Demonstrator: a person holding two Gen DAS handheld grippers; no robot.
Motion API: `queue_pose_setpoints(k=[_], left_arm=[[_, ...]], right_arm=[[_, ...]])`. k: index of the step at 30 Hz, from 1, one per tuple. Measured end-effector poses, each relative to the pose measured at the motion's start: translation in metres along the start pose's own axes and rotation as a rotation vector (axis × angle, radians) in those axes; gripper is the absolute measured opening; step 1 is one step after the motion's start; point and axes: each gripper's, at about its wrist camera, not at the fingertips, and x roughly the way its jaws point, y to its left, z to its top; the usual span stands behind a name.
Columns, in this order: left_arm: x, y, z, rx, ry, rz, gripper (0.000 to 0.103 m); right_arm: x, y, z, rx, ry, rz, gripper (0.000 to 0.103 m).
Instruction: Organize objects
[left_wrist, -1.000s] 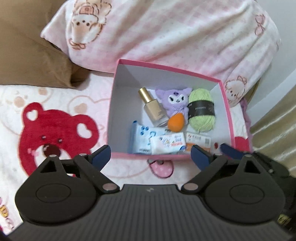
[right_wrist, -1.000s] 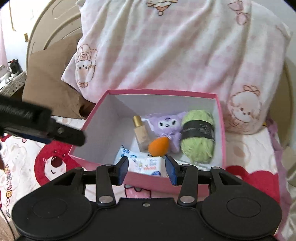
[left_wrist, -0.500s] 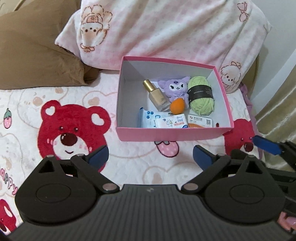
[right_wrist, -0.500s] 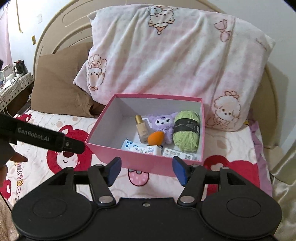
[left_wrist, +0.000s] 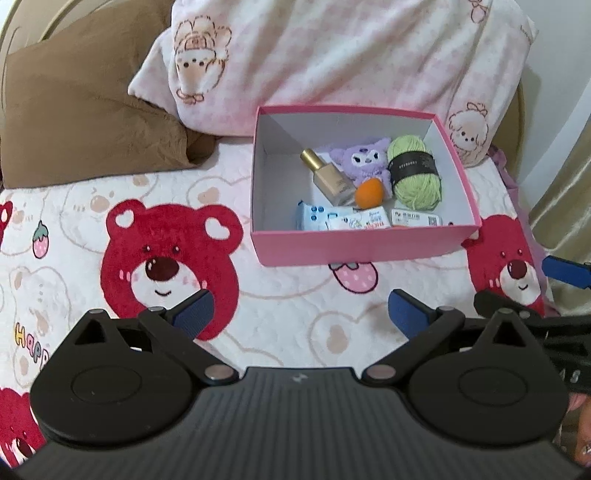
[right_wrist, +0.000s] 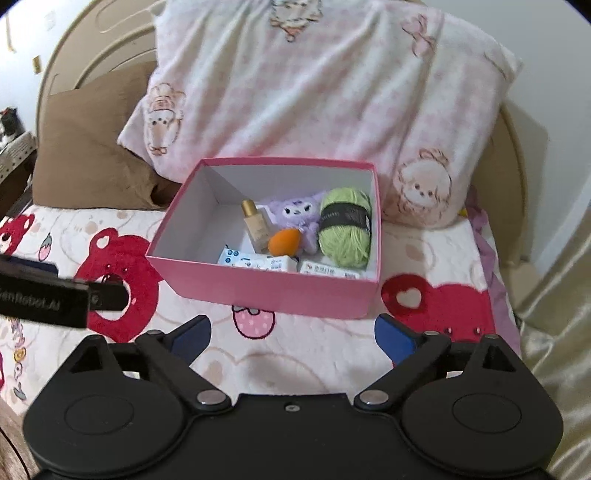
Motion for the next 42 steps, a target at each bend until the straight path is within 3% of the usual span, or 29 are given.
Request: queue_pose_setpoints(k=[7,36,42], left_arm=[[0.010,0.004,-0.008,-0.005,0.065,0.020,0.102],[-0.002,0.015,-0.017,-0.010,0.061,-0.047,0.102],[0.004,0.018,-0.018,-0.023,0.075,-0.017,0.102]], right_arm=[[0.002,-0.006,-0.001,0.039,0.042,-0.041,0.097],[-0.009,0.012,-0.008,0.033,0.085,-0.112,0.097],[-0.008,0.010,-0.009,0.026,0.088,-0.130,0.097]])
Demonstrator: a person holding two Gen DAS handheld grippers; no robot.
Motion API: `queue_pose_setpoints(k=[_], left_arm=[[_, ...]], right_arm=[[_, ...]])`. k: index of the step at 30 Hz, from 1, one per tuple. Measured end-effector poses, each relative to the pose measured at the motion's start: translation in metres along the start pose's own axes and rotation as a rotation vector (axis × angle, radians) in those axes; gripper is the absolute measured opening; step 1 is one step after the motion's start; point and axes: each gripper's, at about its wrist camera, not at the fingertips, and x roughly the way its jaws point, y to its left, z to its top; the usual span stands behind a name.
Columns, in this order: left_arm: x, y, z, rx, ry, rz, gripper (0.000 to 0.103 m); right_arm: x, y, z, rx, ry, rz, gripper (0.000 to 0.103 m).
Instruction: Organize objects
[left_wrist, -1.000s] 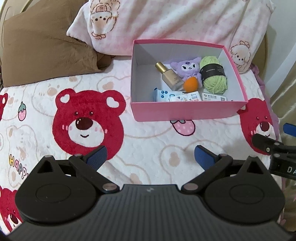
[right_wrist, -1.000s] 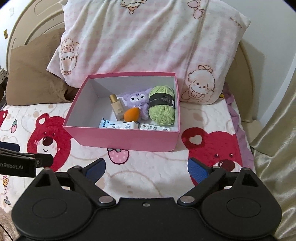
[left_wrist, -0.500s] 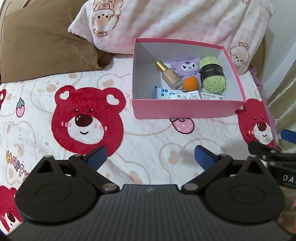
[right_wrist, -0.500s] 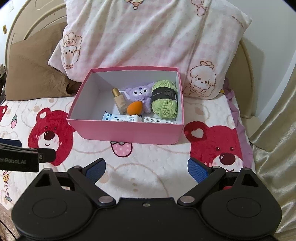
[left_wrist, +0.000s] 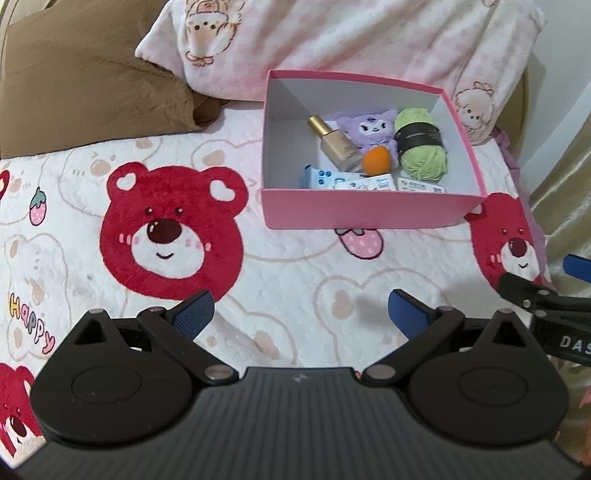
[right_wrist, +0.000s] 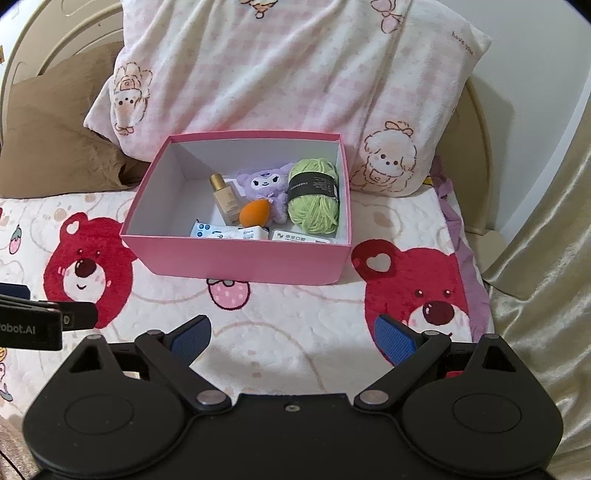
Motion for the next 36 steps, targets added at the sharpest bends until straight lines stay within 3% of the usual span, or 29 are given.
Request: queue_pose_setpoints(k=[23,36], left_arm=[[0.011,0.004,-0.003,0.008,0.029,0.050,0.102],[0.007,0.001,-0.005,0.020,0.006,0.053,0.103]], right_arm=[[0.012,-0.008,-0.003,0.014,0.023,0.006,0.097],[0.008,-0.012,-0.006,0.021,0.009,-0.008,0.097]])
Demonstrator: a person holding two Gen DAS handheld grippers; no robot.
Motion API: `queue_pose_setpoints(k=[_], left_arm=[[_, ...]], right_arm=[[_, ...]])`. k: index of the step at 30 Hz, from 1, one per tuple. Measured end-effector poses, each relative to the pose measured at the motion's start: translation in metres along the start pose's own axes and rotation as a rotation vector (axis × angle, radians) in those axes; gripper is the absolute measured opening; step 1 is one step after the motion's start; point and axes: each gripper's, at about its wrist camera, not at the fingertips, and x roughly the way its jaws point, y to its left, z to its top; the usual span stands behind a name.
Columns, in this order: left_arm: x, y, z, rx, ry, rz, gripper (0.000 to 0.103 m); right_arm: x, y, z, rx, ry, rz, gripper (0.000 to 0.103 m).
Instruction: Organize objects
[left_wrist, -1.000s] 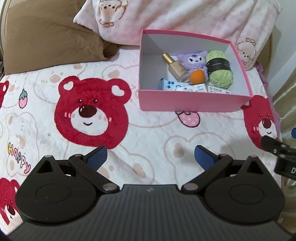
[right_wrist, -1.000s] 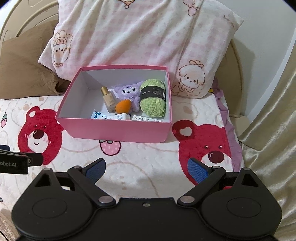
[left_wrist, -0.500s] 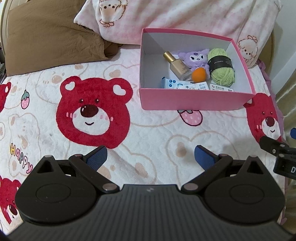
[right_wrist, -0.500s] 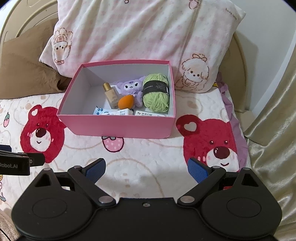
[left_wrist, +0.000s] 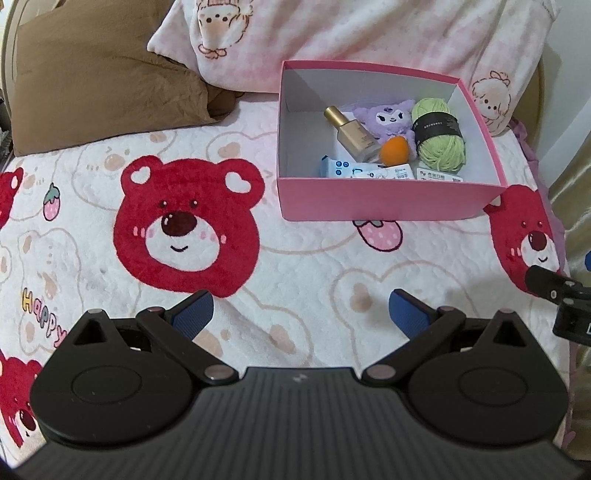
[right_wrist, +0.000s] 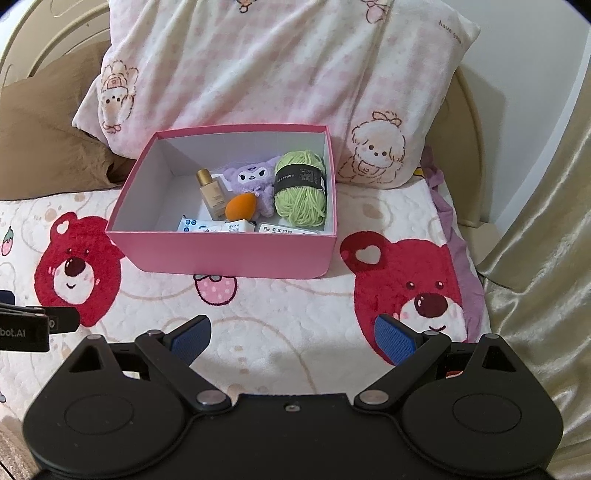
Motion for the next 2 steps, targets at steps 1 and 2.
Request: queue_pose_setpoints(k=[1,2], left_arm=[[-0.0006,-0.0006,0.0001,0.002,0.000,0.002,0.103],[-0.0009,-0.0006,0.0000,0.002,0.000,0.001,0.103]], right_arm=[[-0.0002,0.0003,0.0000,0.000,0.000,0.000,0.097],[-0.0005,0.0006,-0.0001,-0.001,0.000,-0.001,0.097]])
